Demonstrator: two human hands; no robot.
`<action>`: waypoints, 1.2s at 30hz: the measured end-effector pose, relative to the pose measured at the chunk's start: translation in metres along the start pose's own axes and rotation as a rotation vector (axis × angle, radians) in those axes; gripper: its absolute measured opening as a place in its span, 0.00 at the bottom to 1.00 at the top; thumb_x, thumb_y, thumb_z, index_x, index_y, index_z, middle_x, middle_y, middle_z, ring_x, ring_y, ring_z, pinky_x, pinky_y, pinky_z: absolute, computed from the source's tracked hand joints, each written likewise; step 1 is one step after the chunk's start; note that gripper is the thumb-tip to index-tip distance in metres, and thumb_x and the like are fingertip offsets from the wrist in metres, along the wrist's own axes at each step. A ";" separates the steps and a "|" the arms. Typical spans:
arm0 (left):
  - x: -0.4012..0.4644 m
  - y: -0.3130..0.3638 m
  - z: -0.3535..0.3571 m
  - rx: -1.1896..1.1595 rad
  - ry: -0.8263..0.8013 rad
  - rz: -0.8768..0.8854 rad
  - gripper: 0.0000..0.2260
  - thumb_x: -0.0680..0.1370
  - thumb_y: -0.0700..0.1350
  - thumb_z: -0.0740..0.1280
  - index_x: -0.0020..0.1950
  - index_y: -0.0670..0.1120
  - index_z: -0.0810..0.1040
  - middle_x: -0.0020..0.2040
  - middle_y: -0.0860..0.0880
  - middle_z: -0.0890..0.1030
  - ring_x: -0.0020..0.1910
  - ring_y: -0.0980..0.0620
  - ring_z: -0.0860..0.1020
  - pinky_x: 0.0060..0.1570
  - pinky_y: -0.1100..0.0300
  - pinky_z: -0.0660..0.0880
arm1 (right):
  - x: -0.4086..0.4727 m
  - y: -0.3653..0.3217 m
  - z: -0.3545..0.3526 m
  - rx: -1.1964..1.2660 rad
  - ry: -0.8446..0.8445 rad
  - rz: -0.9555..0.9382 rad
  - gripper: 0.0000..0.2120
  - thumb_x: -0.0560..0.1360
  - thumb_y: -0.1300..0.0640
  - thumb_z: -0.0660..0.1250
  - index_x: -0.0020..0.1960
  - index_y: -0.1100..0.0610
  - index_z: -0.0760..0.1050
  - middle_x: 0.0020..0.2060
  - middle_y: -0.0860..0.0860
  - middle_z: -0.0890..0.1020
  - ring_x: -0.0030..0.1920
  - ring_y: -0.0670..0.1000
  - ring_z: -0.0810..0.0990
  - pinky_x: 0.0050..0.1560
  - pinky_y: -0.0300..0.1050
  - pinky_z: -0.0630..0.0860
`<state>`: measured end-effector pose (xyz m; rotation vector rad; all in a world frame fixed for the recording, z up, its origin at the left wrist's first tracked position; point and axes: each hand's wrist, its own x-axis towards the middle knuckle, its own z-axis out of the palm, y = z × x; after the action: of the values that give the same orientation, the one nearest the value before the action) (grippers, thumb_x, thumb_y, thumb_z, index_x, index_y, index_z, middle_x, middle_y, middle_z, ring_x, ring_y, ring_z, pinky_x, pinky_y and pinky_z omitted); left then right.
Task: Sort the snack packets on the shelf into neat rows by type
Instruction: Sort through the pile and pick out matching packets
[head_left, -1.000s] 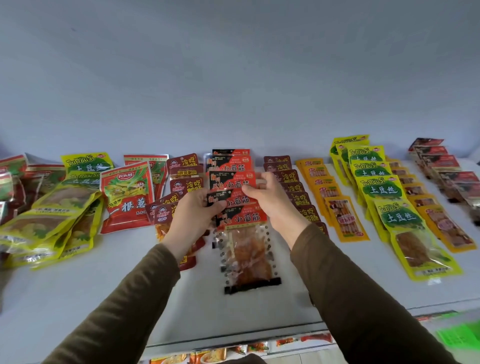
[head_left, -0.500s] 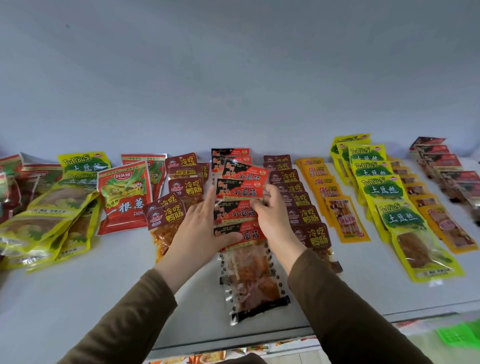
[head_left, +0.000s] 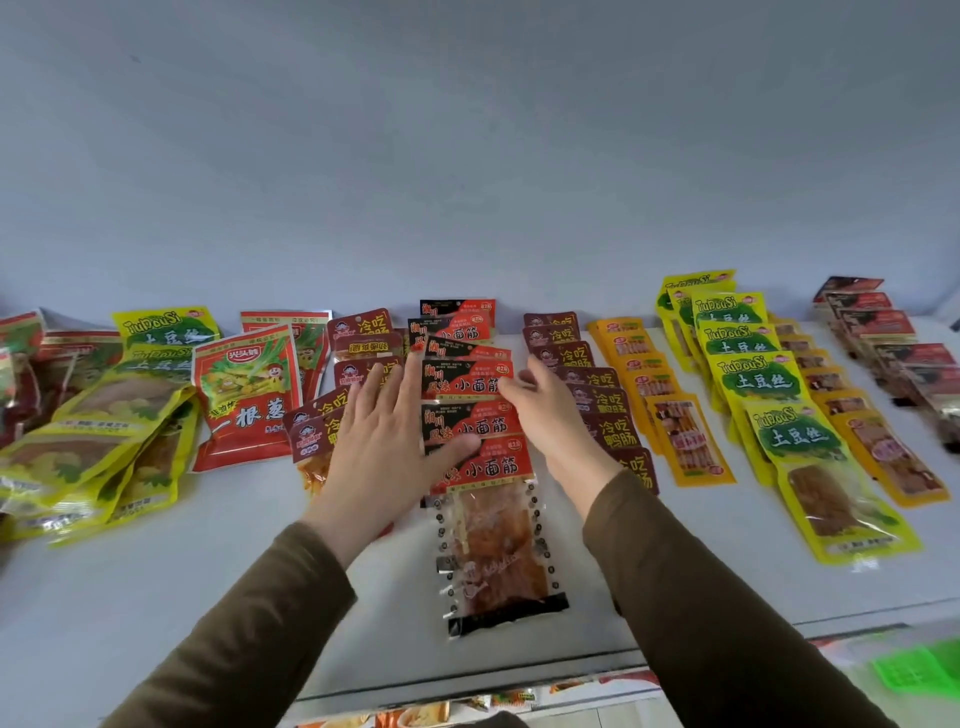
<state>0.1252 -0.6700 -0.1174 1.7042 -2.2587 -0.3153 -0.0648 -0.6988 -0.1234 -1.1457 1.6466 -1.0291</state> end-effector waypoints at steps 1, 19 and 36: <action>0.008 -0.002 -0.003 0.017 -0.020 -0.010 0.47 0.75 0.77 0.47 0.83 0.50 0.37 0.84 0.49 0.49 0.83 0.46 0.43 0.80 0.47 0.39 | 0.004 -0.004 -0.001 0.045 -0.014 0.030 0.22 0.83 0.48 0.63 0.74 0.55 0.67 0.61 0.52 0.80 0.52 0.52 0.85 0.52 0.54 0.84; 0.061 -0.012 -0.004 -0.236 -0.090 -0.088 0.32 0.82 0.60 0.51 0.83 0.49 0.47 0.75 0.53 0.71 0.80 0.41 0.55 0.78 0.41 0.54 | 0.028 -0.009 0.010 0.084 -0.057 -0.033 0.17 0.85 0.51 0.61 0.72 0.54 0.68 0.66 0.50 0.76 0.54 0.51 0.83 0.51 0.49 0.83; 0.057 0.007 -0.012 -0.544 -0.025 -0.118 0.21 0.84 0.51 0.59 0.76 0.51 0.62 0.75 0.50 0.68 0.79 0.43 0.60 0.78 0.40 0.59 | 0.029 -0.011 0.009 0.170 -0.105 0.031 0.16 0.85 0.50 0.59 0.72 0.50 0.67 0.63 0.46 0.78 0.59 0.52 0.82 0.56 0.51 0.82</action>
<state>0.1086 -0.7234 -0.0984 1.5370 -1.8528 -0.8881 -0.0596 -0.7311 -0.1217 -1.0404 1.4608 -1.0501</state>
